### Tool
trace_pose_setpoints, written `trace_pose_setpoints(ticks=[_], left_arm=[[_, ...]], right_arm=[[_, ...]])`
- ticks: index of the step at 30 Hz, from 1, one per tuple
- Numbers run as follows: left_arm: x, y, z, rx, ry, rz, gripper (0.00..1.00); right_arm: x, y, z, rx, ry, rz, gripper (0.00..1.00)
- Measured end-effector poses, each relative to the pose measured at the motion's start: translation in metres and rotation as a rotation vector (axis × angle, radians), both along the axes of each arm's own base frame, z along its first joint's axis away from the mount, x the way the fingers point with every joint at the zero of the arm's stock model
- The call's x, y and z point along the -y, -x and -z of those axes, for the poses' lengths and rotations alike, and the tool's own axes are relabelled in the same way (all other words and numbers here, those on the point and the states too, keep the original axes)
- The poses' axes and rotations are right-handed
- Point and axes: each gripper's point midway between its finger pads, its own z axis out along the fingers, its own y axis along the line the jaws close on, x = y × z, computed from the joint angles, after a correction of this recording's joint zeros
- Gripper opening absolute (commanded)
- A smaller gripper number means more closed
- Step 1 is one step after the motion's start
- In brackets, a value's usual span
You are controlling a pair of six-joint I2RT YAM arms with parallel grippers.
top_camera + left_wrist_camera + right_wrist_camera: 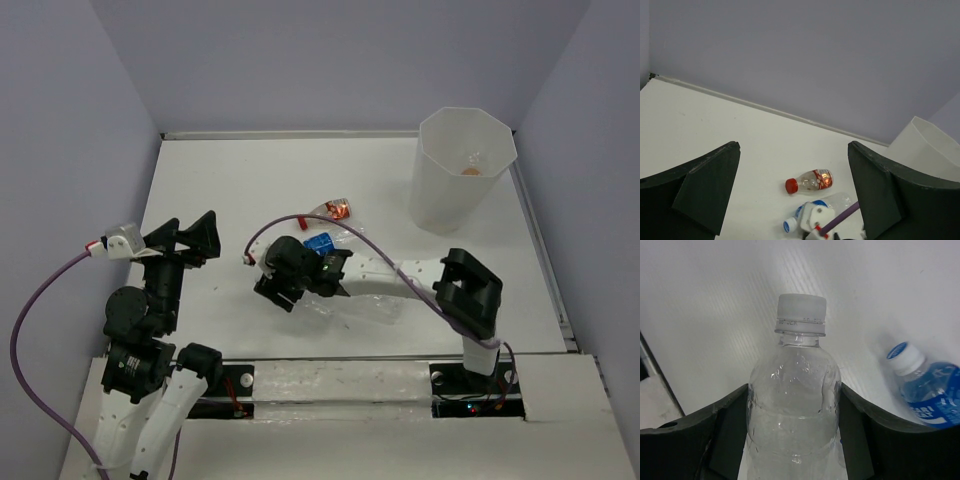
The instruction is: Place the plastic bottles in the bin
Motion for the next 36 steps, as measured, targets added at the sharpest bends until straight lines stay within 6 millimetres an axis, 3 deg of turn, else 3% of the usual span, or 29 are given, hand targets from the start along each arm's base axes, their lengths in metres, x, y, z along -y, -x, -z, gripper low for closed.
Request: trace_pose_setpoints(ticks=[3, 4, 7, 8, 9, 11, 13, 14, 15, 16, 19, 23, 25, 31, 33, 34, 36], left_arm=[[0.0, 0.0, 0.0, 0.0, 0.0, 0.0, 0.99], [0.0, 0.0, 0.0, 0.0, 0.0, 0.0, 0.99], [0.0, 0.0, 0.0, 0.001, 0.0, 0.0, 0.99], [0.0, 0.001, 0.0, 0.002, 0.001, 0.0, 0.99], [0.0, 0.001, -0.001, 0.004, 0.001, 0.0, 0.99], [0.0, 0.002, -0.002, 0.008, 0.003, 0.002, 0.99], [0.001, 0.003, -0.002, 0.012, 0.003, 0.009, 0.99], [0.002, 0.003, -0.002, 0.012, 0.003, 0.014, 0.99], [0.003, 0.004, -0.002, 0.013, 0.003, 0.018, 0.99], [0.004, 0.004, -0.002, 0.012, 0.002, 0.024, 0.99], [0.006, 0.004, 0.0, 0.009, 0.0, 0.035, 0.99], [0.007, 0.004, 0.0, 0.01, -0.001, 0.039, 0.99], [0.007, 0.004, 0.0, 0.01, -0.001, 0.04, 0.99], [0.008, 0.004, 0.0, 0.009, -0.002, 0.044, 0.99], [0.008, 0.004, 0.0, 0.009, -0.002, 0.044, 0.99], [0.008, 0.004, 0.0, 0.009, -0.003, 0.044, 0.99], [0.008, 0.004, 0.0, 0.009, -0.003, 0.045, 0.99]], right_arm=[[-0.001, -0.009, -0.056, 0.084, -0.12, 0.032, 0.54], [-0.001, -0.013, -0.085, 0.132, -0.184, 0.045, 0.53], [0.017, -0.034, -0.201, 0.333, -0.424, 0.126, 0.5], [0.023, -0.039, -0.221, 0.368, -0.469, 0.148, 0.5], [0.036, -0.049, -0.255, 0.43, -0.539, 0.193, 0.5], [0.083, -0.085, -0.322, 0.567, -0.678, 0.338, 0.49], [0.14, -0.127, -0.365, 0.7, -0.762, 0.503, 0.47], [0.16, -0.141, -0.377, 0.744, -0.782, 0.564, 0.47], [0.209, -0.169, -0.395, 0.836, -0.799, 0.695, 0.47], [0.243, -0.188, -0.402, 0.894, -0.797, 0.798, 0.47], [0.315, -0.224, -0.414, 1.024, -0.787, 0.991, 0.47], [0.375, -0.266, -0.403, 1.136, -0.736, 1.148, 0.48], [0.4, -0.29, -0.382, 1.147, -0.684, 1.21, 0.48], [0.447, -0.331, -0.329, 1.105, -0.606, 1.333, 0.52], [0.452, -0.333, -0.317, 1.088, -0.629, 1.357, 0.79], [0.453, -0.333, -0.313, 1.08, -0.64, 1.365, 0.99], [0.454, -0.333, -0.308, 1.066, -0.666, 1.38, 1.0]])
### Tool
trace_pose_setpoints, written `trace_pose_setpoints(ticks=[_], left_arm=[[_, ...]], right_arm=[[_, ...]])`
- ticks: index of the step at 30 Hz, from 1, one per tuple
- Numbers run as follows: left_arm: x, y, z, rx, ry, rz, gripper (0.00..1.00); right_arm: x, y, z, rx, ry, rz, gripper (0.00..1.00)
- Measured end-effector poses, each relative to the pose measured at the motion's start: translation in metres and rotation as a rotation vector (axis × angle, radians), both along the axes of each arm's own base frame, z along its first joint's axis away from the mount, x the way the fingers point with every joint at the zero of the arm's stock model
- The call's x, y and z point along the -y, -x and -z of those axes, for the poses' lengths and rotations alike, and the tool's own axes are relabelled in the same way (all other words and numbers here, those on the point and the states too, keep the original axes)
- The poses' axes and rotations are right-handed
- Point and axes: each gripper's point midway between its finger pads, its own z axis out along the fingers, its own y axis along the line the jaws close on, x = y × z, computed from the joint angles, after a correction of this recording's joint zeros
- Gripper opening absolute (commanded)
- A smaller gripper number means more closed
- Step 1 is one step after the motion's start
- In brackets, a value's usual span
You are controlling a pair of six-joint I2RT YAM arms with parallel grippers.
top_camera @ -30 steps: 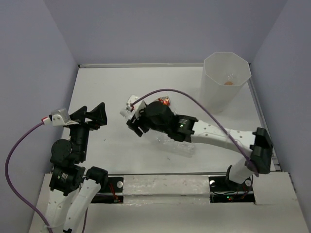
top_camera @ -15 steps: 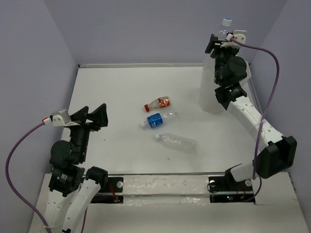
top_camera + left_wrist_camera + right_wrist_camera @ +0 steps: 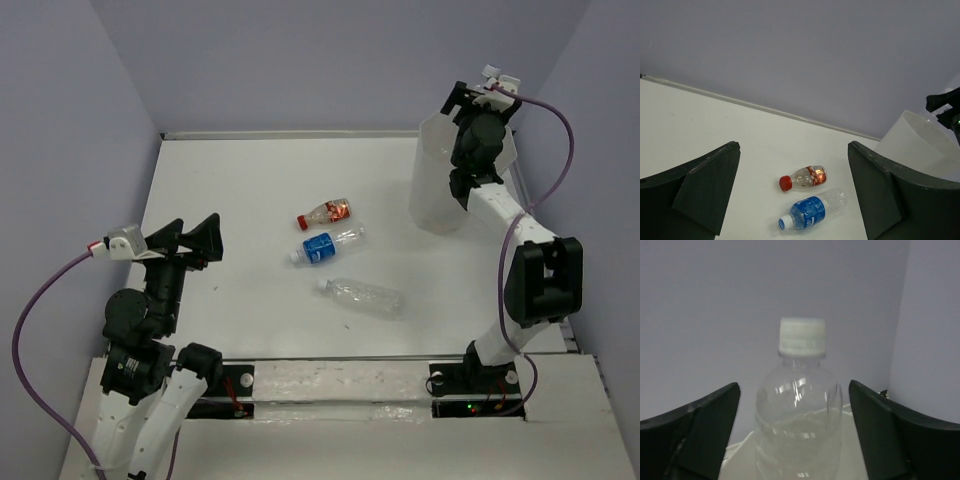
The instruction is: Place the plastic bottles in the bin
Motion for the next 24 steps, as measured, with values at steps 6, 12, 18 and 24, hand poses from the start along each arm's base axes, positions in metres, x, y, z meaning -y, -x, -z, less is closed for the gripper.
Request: trace_pose_setpoints(ticks=[6, 12, 18, 24], left_arm=[[0.001, -0.001, 0.001, -0.005, -0.003, 0.004, 0.99], [0.003, -0.002, 0.002, -0.007, -0.006, 0.013, 0.99], [0.004, -0.001, 0.002, -0.007, -0.008, 0.019, 0.99], [0.005, -0.001, 0.002, -0.007, -0.009, 0.023, 0.99]], right_arm=[[0.005, 0.01, 0.008, 0.001, -0.068, 0.019, 1.0], [-0.002, 0.06, -0.042, 0.059, -0.103, -0.076, 0.89], [-0.093, 0.127, -0.083, 0.047, -0.088, -0.507, 0.85], [-0.257, 0.195, 0.07, -0.444, 0.059, -0.966, 0.97]])
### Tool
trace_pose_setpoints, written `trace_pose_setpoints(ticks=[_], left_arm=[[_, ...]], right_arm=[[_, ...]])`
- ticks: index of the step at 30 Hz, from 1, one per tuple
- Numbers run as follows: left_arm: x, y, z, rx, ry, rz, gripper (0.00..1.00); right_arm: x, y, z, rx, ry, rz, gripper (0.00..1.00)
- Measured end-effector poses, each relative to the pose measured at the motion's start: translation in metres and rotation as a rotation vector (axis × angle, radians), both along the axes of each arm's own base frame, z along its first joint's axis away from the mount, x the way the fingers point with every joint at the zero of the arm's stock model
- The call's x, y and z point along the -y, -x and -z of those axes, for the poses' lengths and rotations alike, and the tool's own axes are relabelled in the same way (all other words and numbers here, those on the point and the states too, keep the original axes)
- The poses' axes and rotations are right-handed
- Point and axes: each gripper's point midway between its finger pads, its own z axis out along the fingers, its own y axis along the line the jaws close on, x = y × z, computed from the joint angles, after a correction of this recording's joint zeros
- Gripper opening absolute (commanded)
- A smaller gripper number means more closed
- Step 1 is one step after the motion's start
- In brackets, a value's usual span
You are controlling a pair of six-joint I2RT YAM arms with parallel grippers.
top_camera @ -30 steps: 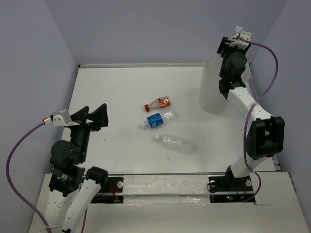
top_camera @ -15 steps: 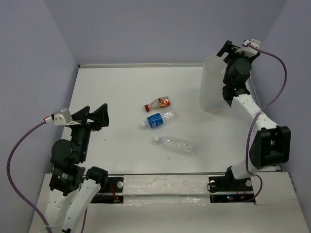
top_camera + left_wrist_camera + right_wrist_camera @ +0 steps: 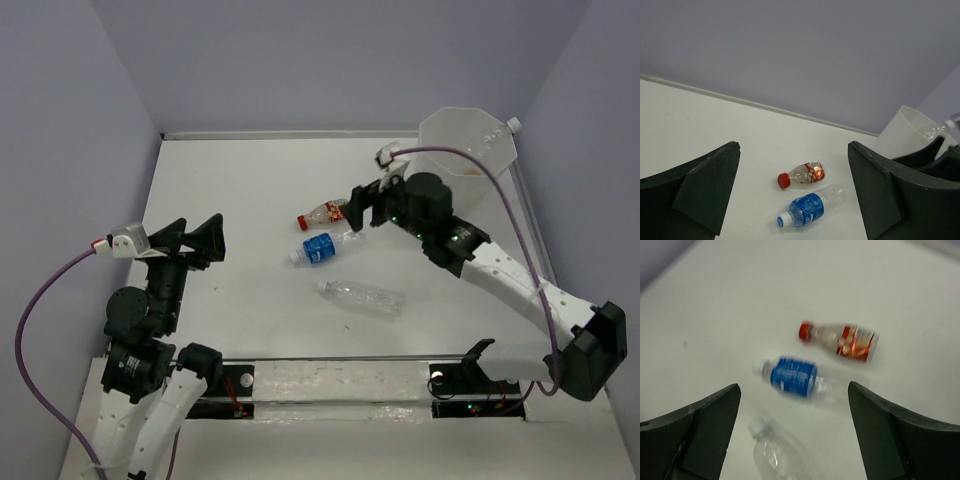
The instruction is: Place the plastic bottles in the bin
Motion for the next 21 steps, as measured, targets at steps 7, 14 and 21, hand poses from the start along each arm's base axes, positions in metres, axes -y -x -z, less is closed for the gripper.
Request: trace_pose_setpoints(ticks=[7, 14, 21], left_arm=[[0.001, 0.0, 0.0, 0.0, -0.001, 0.003, 0.99], [0.001, -0.001, 0.001, -0.004, -0.003, 0.004, 0.99], [0.002, -0.003, 0.002, -0.011, -0.006, 0.008, 0.99]], right_arm=[[-0.025, 0.093, 0.185, -0.414, 0.458, -0.21, 1.0], [-0.031, 0.119, 0.242, -0.518, 0.656, -0.3, 0.99], [-0.039, 0.126, 0.283, -0.577, 0.807, -0.379, 0.73]])
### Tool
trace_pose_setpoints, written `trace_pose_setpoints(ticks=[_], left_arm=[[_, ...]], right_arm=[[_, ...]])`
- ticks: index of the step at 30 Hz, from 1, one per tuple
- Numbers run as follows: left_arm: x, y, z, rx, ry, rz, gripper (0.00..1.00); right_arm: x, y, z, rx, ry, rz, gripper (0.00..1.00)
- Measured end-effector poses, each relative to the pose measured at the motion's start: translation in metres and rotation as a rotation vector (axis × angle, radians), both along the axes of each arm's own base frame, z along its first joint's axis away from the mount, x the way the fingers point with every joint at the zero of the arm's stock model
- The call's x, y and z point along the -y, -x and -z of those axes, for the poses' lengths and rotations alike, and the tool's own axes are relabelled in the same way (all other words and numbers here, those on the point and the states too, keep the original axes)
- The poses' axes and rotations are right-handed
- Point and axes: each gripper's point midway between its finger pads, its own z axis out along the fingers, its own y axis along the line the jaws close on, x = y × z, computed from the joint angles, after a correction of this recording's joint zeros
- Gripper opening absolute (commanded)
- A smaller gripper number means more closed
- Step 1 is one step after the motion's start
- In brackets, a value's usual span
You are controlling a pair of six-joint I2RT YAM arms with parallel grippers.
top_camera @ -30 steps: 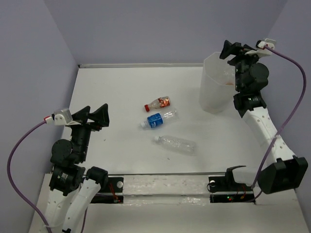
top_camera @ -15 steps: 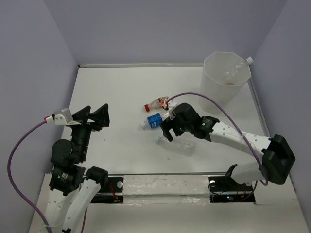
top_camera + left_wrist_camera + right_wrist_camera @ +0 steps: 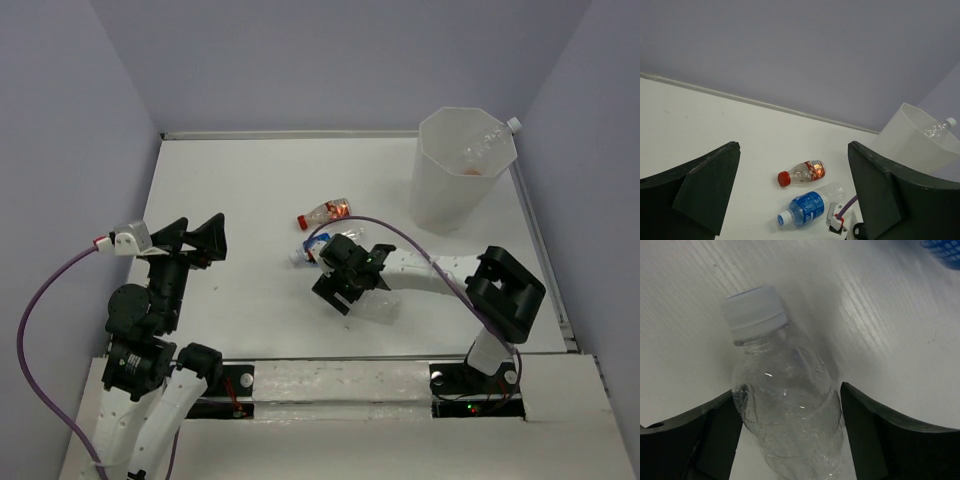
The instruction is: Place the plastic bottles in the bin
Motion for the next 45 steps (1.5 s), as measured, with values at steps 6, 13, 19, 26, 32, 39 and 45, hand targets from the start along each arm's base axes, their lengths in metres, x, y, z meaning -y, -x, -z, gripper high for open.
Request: trace_pose_setpoints(ticks=[6, 13, 19, 26, 32, 39, 45], left_arm=[[0.001, -0.001, 0.001, -0.004, -0.002, 0.004, 0.99], [0.005, -0.004, 0.004, -0.017, -0.01, 0.018, 0.99], [0.007, -0.004, 0.005, -0.02, -0.013, 0.028, 0.99], [0.008, -0.004, 0.005, -0.02, -0.014, 0.036, 0.99], [0.011, -0.003, 0.004, -0.018, -0.014, 0.049, 0.99], [0.012, -0.003, 0.004, -0.018, -0.015, 0.053, 0.99], [0.012, -0.003, 0.004, -0.018, -0.015, 0.053, 0.99]], right_arm=[[-0.013, -0.005, -0.003, 0.017, 0.001, -0.019, 0.51], [-0.031, -0.026, -0.108, 0.213, -0.19, 0.008, 0.47], [-0.007, -0.096, -0.31, 0.712, -0.569, 0.257, 0.45], [0.157, -0.179, -0.455, 1.252, -0.764, 0.774, 0.39], [0.23, -0.236, -0.452, 1.408, -0.751, 1.0, 0.38], [0.268, -0.302, -0.378, 1.301, -0.784, 1.183, 0.4], [0.278, -0.31, -0.35, 1.242, -0.879, 1.264, 0.94]])
